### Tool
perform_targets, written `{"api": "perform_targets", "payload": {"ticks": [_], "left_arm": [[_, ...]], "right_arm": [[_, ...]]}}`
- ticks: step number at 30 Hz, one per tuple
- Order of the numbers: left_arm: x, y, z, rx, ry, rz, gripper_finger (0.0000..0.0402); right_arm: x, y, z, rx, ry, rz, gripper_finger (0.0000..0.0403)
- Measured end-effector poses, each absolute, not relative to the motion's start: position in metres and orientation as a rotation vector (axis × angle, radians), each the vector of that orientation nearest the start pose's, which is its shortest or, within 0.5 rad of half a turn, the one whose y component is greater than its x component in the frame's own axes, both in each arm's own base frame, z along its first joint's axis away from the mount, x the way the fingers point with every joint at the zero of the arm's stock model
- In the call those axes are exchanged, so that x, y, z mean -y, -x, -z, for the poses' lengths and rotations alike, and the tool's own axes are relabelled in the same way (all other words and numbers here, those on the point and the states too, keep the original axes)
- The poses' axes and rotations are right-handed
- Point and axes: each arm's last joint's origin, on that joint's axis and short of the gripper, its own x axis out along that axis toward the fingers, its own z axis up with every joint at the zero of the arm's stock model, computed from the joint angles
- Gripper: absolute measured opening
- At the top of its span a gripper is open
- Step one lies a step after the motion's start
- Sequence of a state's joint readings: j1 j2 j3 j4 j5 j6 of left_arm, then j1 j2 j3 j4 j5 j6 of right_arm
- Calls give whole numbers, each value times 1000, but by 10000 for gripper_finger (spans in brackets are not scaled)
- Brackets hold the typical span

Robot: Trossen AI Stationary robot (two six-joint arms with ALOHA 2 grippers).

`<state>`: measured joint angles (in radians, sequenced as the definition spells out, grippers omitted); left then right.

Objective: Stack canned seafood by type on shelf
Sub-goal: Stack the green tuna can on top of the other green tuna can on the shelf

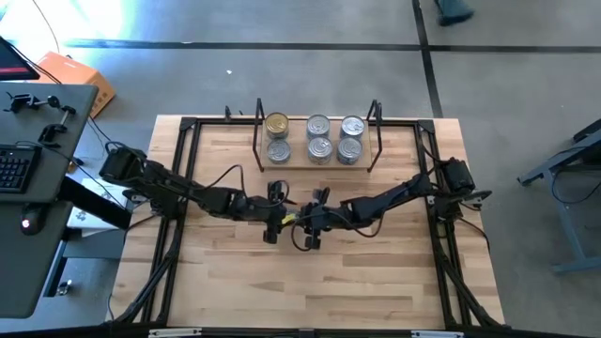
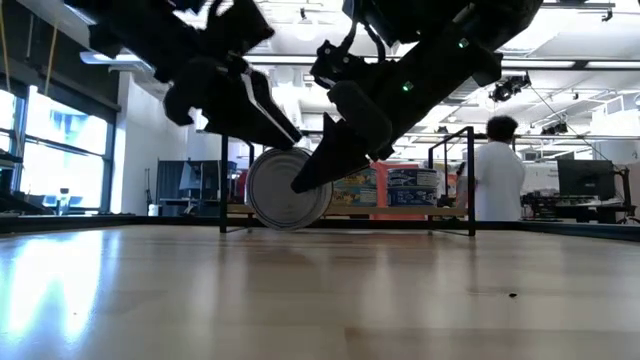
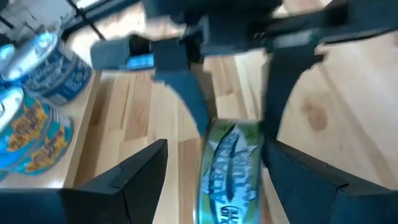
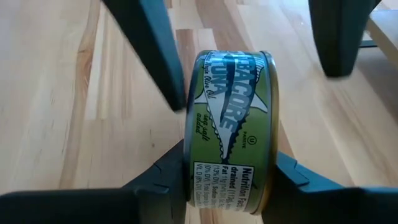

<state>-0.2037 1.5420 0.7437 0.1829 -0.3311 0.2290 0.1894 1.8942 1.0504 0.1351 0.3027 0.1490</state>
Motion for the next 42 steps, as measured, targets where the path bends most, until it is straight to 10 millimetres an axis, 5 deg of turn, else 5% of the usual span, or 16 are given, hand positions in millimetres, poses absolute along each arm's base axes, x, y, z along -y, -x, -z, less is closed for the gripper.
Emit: {"api": "perform_targets", "payload": {"ticks": [8, 17, 30, 38, 42], "left_arm": [[45, -305, -162, -664, -363, -66, 244], [55, -305, -160, -657, -364, -33, 120], [75, -292, -168, -679, -447, -122, 120], [83, -291, -170, -651, -471, -19, 120], [83, -288, -166, -685, -449, -18, 120]], "right_arm": [[-64, -379, -149, -673, 30, 161, 128], [-65, -379, -149, -679, 59, 138, 132], [-63, -370, -171, -689, 28, 165, 162], [-64, -372, -171, -675, 15, -83, 164], [-56, -372, -172, -688, 26, -74, 179]]}}
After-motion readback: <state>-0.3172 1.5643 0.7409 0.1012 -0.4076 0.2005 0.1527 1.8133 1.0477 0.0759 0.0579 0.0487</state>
